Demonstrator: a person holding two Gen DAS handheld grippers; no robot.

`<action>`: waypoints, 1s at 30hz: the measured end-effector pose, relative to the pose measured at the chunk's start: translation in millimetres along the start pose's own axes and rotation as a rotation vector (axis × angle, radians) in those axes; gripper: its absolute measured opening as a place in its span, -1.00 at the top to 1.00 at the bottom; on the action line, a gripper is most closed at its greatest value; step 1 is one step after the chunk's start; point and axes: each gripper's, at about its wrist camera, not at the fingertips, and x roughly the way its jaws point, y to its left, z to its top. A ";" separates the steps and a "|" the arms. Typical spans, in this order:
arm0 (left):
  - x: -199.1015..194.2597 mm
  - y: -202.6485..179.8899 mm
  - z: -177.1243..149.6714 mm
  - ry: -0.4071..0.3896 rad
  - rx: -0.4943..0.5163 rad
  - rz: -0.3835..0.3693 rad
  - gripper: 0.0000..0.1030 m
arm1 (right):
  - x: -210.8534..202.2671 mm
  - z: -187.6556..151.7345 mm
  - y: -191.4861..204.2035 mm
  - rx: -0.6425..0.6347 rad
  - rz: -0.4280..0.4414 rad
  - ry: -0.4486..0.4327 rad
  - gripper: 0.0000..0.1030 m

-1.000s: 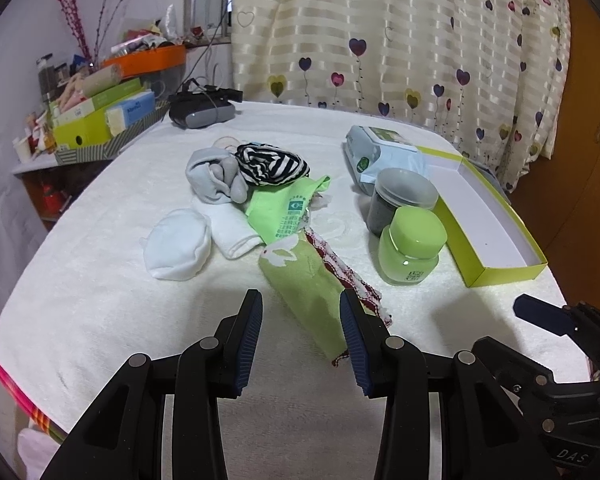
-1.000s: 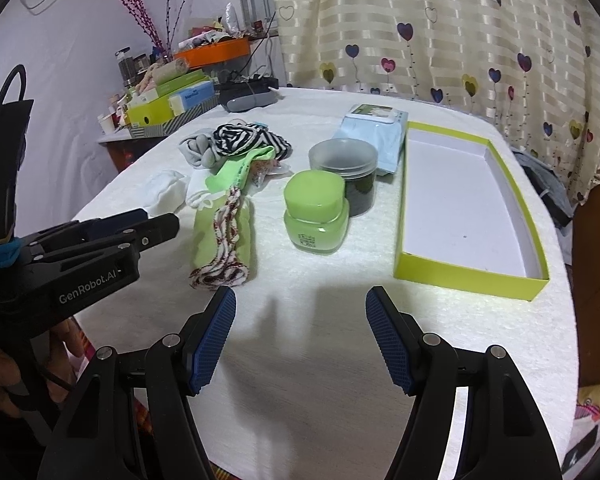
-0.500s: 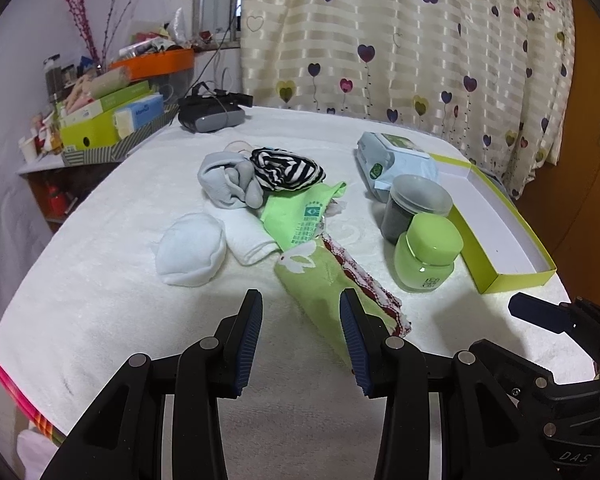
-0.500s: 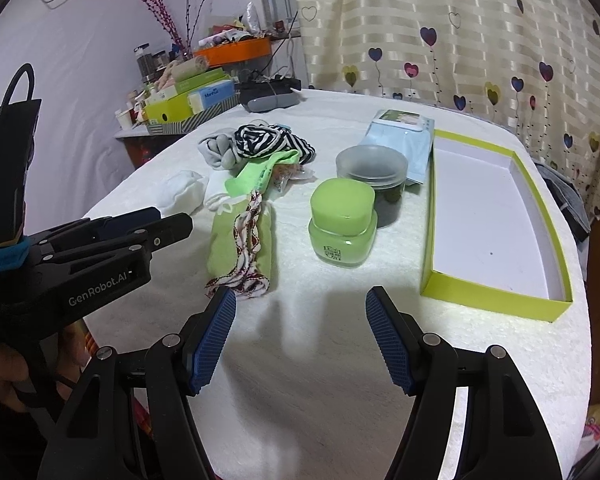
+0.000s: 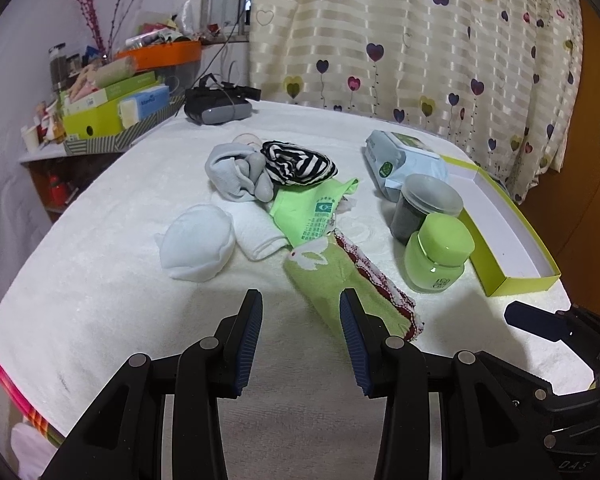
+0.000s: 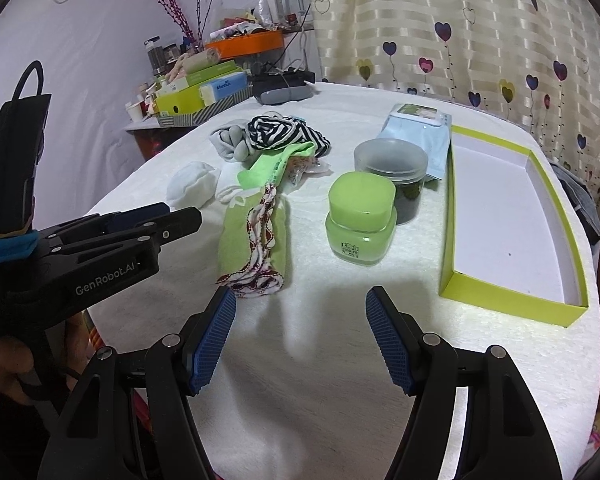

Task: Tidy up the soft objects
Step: 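Grasp the green towel with the right gripper while the left approaches the sock ball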

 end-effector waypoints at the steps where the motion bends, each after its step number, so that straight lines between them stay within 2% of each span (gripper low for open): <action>1: 0.6 0.2 -0.2 0.001 0.000 0.000 0.24 | 0.4 -0.1 0.2 0.000 0.002 0.002 -0.33; 11: 1.2 10.3 -0.6 0.001 -0.021 -0.034 0.24 | 8.7 4.4 0.4 0.022 0.039 0.024 -0.33; 20: 4.2 35.4 -0.9 0.003 -0.066 -0.050 0.24 | 26.3 17.1 11.2 0.008 0.069 0.036 -0.33; 30: 11.2 61.6 5.0 -0.001 -0.109 -0.028 0.21 | 59.6 29.2 19.6 0.005 0.078 0.068 -0.33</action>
